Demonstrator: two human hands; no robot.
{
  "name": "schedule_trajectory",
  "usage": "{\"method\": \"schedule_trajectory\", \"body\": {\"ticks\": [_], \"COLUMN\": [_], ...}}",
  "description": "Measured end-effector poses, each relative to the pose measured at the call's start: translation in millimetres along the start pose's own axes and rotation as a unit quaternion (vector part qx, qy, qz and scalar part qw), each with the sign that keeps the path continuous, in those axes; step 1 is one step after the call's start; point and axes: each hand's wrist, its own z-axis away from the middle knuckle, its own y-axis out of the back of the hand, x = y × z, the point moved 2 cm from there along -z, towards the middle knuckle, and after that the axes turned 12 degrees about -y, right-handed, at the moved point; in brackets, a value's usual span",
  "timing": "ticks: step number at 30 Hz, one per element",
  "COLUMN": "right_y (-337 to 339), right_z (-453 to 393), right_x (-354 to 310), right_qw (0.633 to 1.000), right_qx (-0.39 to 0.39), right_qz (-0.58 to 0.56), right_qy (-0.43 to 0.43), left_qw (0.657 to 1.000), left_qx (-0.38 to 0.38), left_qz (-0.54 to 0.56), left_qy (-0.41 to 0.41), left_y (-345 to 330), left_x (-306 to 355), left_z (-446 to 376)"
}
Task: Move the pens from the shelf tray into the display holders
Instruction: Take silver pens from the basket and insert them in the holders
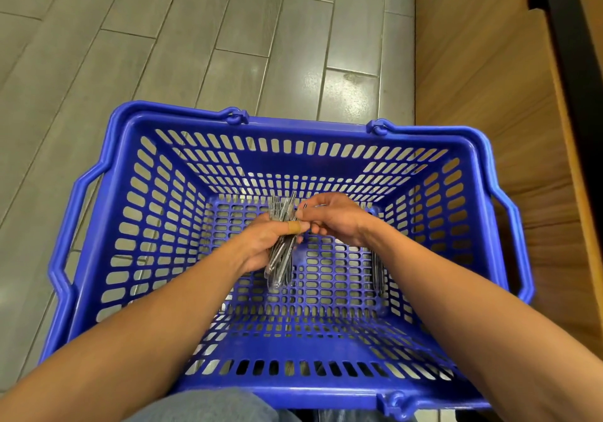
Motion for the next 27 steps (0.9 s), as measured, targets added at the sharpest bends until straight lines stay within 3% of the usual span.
{"method": "schedule_trajectory", "body": {"ticks": [5,7,8,9,11,13,16,19,23,25,27], "right_y": [2,11,19,28,44,51,49,46,46,45,40], "right_z": [1,-3,-5,-5,-1,3,1,-2,-2,-2,-5], "right_x": [2,7,12,18,34,51,69,77,78,72,62], "right_qw": [0.998,0.992,0.981,0.95,0.84,0.778,0.747,0.741,0.762,0.786,0.834], "right_qx": [0.035,0.109,0.193,0.303,0.458,0.471,0.424,0.418,0.419,0.403,0.362], "right_qz": [-0.045,-0.058,-0.018,0.073,0.275,0.381,0.466,0.484,0.448,0.426,0.382], "right_qy": [0.022,0.017,0.001,-0.026,-0.096,-0.164,-0.211,-0.204,-0.205,-0.196,-0.164], "left_qw": [0.999,0.999,0.999,0.999,0.999,0.999,0.999,0.998,0.998,0.998,0.998], "left_qx": [0.008,0.018,0.022,0.024,0.022,0.03,0.043,0.045,0.037,0.038,0.045], "left_qz": [-0.032,-0.03,-0.025,-0.021,-0.02,-0.012,0.013,0.035,0.035,0.03,0.025], "left_qy": [-0.007,0.0,0.006,0.01,0.012,0.013,0.016,0.019,0.027,0.028,0.031], "left_y": [0,-2,-2,-1,1,3,4,6,3,2,2], "left_x": [1,1,2,3,4,4,4,3,4,4,2], "left_z": [0,1,1,1,0,1,3,3,4,4,3]}}
